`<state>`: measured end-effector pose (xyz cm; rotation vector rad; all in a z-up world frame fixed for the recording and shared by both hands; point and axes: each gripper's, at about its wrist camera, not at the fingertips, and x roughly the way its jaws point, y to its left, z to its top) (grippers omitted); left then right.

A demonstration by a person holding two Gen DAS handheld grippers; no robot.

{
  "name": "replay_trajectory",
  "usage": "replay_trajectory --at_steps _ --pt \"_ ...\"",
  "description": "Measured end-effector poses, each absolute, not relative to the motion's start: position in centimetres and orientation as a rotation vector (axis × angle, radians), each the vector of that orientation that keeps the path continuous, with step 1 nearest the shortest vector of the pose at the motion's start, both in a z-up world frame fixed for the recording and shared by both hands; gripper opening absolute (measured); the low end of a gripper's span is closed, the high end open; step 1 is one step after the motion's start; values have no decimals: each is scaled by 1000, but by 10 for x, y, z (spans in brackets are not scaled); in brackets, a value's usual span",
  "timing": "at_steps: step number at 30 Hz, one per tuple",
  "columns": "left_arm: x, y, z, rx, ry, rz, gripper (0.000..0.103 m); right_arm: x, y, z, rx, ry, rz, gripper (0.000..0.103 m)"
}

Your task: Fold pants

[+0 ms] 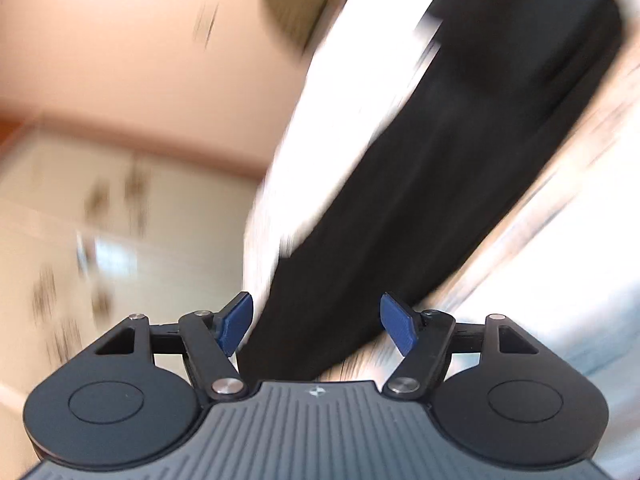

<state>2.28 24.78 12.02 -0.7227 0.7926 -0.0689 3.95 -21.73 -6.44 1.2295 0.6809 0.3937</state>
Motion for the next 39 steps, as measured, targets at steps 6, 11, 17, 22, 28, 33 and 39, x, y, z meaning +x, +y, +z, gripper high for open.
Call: replay_trajectory --at_steps 6,11,17,22,28,33,39 --pt "73 128 120 -624 870 -328 57 21 -299 -77 1405 602 147 71" --pt "90 61 110 -582 928 -443 57 22 -316 -78 1401 601 150 70" --pt "99 37 97 -592 957 -486 58 39 -317 -98 1415 661 137 71" --pt "108 37 89 -598 981 -480 60 40 -315 -97 1409 658 142 70" --pt "107 43 86 -601 1000 -474 63 35 -329 -100 1462 613 82 71" --pt "109 45 78 -605 1017 -460 64 36 -329 -99 1489 611 117 71" --pt "110 48 68 -612 1039 -446 64 47 -309 -97 1476 682 192 71"
